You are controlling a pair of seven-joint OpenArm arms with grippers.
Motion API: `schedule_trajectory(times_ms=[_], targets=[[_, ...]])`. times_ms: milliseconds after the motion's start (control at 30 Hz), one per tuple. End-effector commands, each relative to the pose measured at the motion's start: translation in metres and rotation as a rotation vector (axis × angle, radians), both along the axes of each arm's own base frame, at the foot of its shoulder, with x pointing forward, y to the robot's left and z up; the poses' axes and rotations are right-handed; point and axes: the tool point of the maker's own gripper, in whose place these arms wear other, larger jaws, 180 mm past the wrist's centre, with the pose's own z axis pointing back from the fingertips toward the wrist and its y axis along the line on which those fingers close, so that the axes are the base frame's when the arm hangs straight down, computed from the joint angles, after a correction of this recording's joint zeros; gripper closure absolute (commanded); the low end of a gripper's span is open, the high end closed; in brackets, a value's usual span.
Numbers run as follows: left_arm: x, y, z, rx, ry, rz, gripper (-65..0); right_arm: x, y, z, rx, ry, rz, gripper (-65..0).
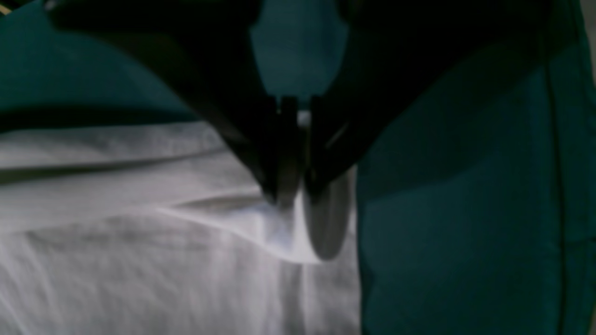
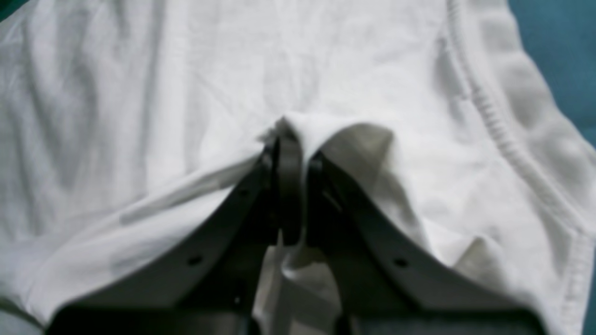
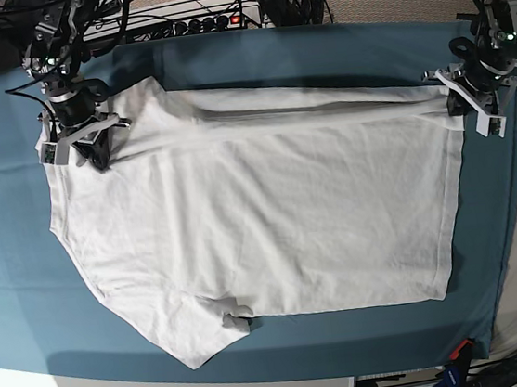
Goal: Fold the T-shirt properly
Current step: 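Fold the lifted side edge over toward the shirt middle and lower, then open both grippers and raise them off the folded edge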
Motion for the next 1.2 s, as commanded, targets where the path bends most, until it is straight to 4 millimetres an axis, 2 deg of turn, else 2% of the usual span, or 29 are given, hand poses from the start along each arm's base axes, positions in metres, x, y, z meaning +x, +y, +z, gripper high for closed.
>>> schedule_trajectory(times_ms=[0,433,667,800,867,933,967,1167], targets=[[0.008,0.01,0.011,0.036,-0.04,0.009,0.0,0.008,-0.006,0.012,-0.013,-0.059,-0.013,0.0],[0.01,0.01,0.013,0.039,-0.056,0.009,0.0,0.02,-0.016,0.025,-0.044,-0.105,-0.004,0.0],[0.012,0.009,0.015,0.037,-0.074,0.009,0.0,0.02,-0.018,0.026,-0.051,-0.104,-0.001,0.0],[0.014,0.009,0.017,0.036,-0.085,0.01,-23.2,0.021,-0.018,0.026,-0.052,-0.105,0.0,0.0],[0.014,0.009,0.017,0.037,-0.085,0.01,-29.4,0.021,-0.018,0.026,-0.051,-0.105,0.001,-13.8],[0.014,0.01,0.017,0.037,-0.085,0.01,-29.8,0.021,-0.018,0.026,-0.052,-0.105,-0.001,-27.0],[0.014,0.009,0.016,0.037,-0.085,0.01,-29.8,0.021,-0.018,0.026,-0.053,-0.109,-0.002,-29.0],[0.014,0.011,0.017,0.05,-0.091,0.009,-29.8,0.022,-0.02,0.029,-0.074,-0.123,-0.003,-29.0]])
